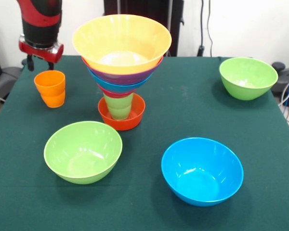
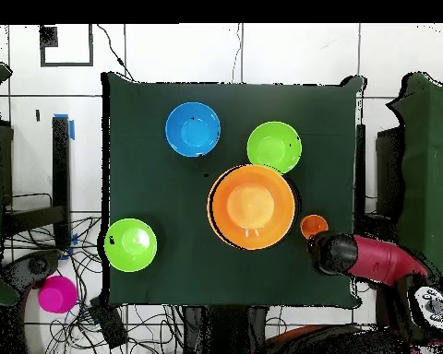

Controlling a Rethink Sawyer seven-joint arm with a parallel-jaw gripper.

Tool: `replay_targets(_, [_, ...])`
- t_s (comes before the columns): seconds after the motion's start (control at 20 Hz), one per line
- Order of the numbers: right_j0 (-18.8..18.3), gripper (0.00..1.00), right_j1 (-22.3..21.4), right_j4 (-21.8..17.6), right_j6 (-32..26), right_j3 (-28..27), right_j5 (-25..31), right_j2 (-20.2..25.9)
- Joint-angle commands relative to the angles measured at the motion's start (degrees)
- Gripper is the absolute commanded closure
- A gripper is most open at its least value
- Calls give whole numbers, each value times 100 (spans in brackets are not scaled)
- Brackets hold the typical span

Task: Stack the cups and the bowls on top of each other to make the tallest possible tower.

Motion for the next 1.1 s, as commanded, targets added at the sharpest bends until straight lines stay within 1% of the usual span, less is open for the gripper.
replay_targets(0.05, [244, 0, -299, 278, 239, 197, 651, 327])
replay_targets(0.2, [272, 0, -570, 340, 140, 344, 899, 316])
replay_targets(0.35, [295, 0, -750, 404, 155, 529, 1019, 293])
replay_targets(0.5, [300, 0, -746, 474, 231, 609, 1051, 308])
replay_targets(0.7, [284, 0, -709, 471, 265, 631, 997, 321])
replay_targets(0.95, [285, 0, -813, 488, 184, 633, 1026, 348])
replay_targets(1.1, [270, 0, -809, 478, 148, 559, 927, 401])
